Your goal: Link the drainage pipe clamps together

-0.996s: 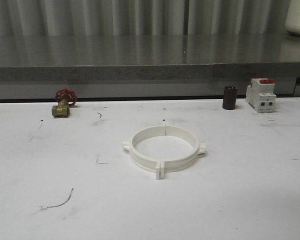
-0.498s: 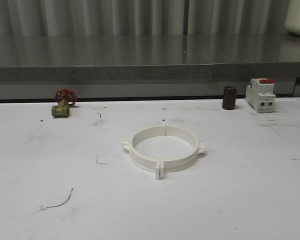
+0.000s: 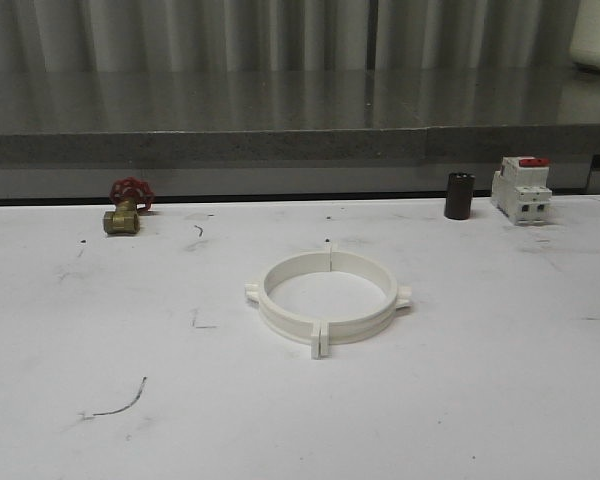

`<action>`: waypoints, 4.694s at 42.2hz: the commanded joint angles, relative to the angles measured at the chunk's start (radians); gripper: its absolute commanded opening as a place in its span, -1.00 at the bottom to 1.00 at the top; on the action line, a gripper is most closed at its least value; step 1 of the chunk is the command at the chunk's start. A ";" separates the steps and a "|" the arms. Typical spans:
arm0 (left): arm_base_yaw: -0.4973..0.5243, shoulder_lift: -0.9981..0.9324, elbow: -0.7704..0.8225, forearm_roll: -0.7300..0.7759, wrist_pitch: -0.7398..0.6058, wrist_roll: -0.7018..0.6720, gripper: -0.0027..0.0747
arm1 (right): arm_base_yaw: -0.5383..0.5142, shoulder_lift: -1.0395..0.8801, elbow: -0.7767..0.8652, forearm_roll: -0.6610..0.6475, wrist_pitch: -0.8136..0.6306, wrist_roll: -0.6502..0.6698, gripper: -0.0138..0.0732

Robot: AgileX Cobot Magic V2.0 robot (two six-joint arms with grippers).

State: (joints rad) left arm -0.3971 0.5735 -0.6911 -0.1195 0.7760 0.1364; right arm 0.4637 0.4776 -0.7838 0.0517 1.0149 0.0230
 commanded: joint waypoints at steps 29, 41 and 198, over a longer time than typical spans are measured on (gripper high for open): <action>0.038 -0.073 0.035 -0.014 -0.113 0.000 -0.98 | -0.004 0.004 -0.021 0.003 -0.063 -0.012 -0.95; 0.296 -0.361 0.386 0.101 -0.465 0.000 -0.98 | -0.004 0.004 -0.021 0.003 -0.064 -0.012 -0.95; 0.407 -0.588 0.718 0.053 -0.825 0.000 -0.98 | -0.457 -0.504 0.807 -0.025 -1.052 0.059 -0.95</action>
State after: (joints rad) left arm 0.0103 -0.0051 0.0049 -0.0552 0.0386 0.1382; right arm 0.0125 -0.0106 0.0275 0.0314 0.0512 0.0788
